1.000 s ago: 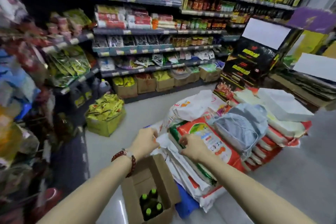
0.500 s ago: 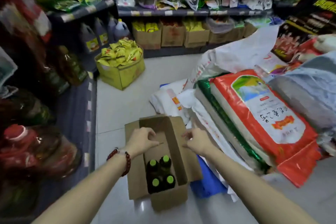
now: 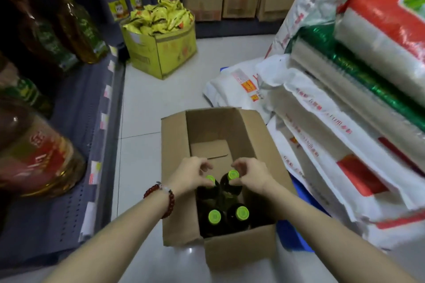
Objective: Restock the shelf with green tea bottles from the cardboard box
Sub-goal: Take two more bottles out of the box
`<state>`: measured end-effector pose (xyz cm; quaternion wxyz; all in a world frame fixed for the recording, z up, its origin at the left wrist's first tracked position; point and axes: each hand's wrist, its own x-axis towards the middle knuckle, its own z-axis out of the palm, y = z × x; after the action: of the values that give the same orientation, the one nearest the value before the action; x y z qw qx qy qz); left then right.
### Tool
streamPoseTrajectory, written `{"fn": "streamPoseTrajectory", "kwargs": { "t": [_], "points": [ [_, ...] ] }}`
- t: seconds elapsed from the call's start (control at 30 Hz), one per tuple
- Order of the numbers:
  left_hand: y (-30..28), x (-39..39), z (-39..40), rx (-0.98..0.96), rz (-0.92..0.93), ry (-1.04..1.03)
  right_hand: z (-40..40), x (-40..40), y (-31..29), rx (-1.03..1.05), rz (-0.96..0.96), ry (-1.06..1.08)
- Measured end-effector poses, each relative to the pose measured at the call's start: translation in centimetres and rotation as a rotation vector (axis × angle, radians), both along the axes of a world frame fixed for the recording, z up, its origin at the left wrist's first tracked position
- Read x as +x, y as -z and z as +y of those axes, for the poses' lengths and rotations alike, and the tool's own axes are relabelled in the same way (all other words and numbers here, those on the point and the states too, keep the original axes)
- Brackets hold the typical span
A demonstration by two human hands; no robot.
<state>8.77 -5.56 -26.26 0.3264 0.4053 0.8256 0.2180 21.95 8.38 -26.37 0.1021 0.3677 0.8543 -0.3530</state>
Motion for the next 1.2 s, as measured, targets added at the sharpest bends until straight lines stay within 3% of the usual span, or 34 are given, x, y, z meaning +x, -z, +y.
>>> {"fn": "streamPoseTrajectory", "kwargs": {
  "t": [0.2,0.4,0.67,0.8,0.97,1.2],
  "points": [
    [2.2,0.2,1.2,-0.104,0.150,0.140,-0.2,0.5,3.2,0.046,0.068,0.008],
    [3.5,0.3,3.3,-0.067,0.167,-0.063,0.6,-0.8,5.3,-0.009,0.221,0.166],
    [7.1,1.9,5.3,0.131,-0.085,-0.559,1.3,-2.1,7.6,-0.034,0.299,0.344],
    [8.3,2.1,5.7,0.156,-0.128,-0.605,1.0,-1.6,8.1,-0.068,0.348,0.359],
    [9.2,2.5,5.1,0.291,-0.602,-0.714,0.1,-1.5,9.2,-0.253,0.424,0.483],
    [8.5,2.6,5.4,0.356,-0.757,-0.802,0.1,-1.5,9.5,-0.503,0.561,0.621]
  ]
}}
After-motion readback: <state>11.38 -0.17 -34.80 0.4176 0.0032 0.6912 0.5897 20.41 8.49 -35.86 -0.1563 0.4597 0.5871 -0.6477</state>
